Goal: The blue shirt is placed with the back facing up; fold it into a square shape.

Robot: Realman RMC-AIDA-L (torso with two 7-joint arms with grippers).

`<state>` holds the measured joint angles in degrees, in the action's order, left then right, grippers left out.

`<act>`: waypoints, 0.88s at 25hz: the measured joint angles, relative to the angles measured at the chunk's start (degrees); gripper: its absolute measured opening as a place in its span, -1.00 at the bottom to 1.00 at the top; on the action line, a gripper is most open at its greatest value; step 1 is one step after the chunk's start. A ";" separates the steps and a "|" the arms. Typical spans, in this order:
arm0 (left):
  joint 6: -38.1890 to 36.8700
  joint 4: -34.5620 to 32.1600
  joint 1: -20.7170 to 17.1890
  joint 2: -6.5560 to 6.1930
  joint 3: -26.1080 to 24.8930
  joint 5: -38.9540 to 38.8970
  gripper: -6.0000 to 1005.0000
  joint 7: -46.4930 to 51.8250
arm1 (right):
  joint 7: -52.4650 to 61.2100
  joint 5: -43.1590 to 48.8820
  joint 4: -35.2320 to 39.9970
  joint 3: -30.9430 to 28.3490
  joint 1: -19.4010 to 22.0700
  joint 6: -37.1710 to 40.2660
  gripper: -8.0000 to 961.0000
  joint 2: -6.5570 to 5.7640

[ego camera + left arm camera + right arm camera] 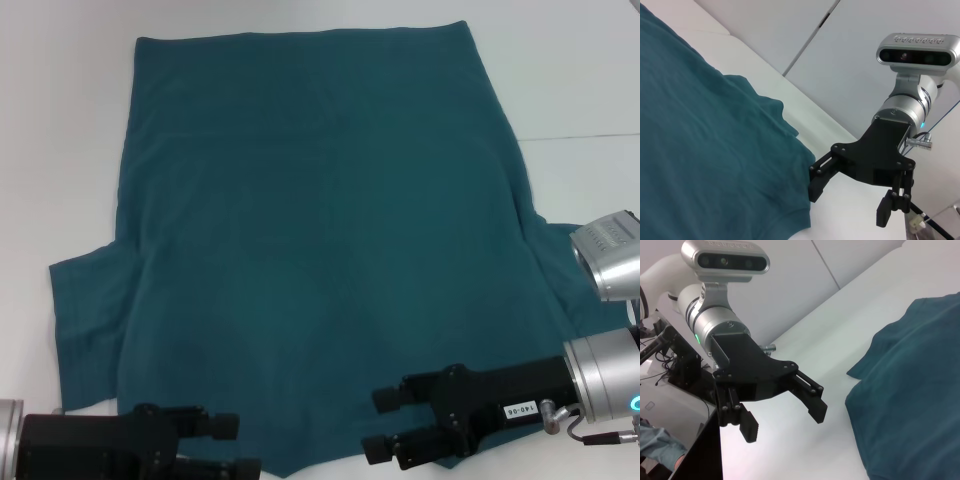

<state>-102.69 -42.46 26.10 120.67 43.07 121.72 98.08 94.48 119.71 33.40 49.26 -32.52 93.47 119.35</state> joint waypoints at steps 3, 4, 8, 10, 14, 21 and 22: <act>-0.09 0.00 0.00 0.04 0.00 0.00 0.74 0.34 | 0.00 -0.04 0.00 -0.04 0.00 0.05 0.84 -0.06; -0.13 0.00 0.00 0.05 0.00 0.00 0.74 0.47 | 0.00 -0.10 0.00 -0.06 0.00 0.10 0.84 -0.10; -0.38 0.00 0.00 0.07 0.00 0.00 0.74 0.63 | 0.00 -0.23 0.00 -0.10 0.00 0.21 0.84 -0.18; -0.45 0.00 0.00 0.08 0.00 0.00 0.74 0.63 | 0.00 -0.21 0.00 -0.11 0.00 0.22 0.84 -0.18; -0.44 0.00 0.03 0.09 -0.25 -0.09 0.74 1.18 | 0.31 -0.24 0.00 -0.24 0.00 0.30 0.84 -0.18; 6.06 0.16 2.01 -1.22 -6.77 -0.54 0.74 18.51 | 16.70 -0.52 0.64 -5.07 -2.36 -3.58 0.84 -2.13; 7.36 0.23 2.46 -1.57 -8.66 -0.57 0.74 22.64 | 19.18 -0.53 0.65 -6.35 -3.17 -3.77 0.84 -2.73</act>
<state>-95.32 -42.23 28.55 119.10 34.41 121.15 120.72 113.66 119.18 34.05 42.91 -35.68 89.71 116.62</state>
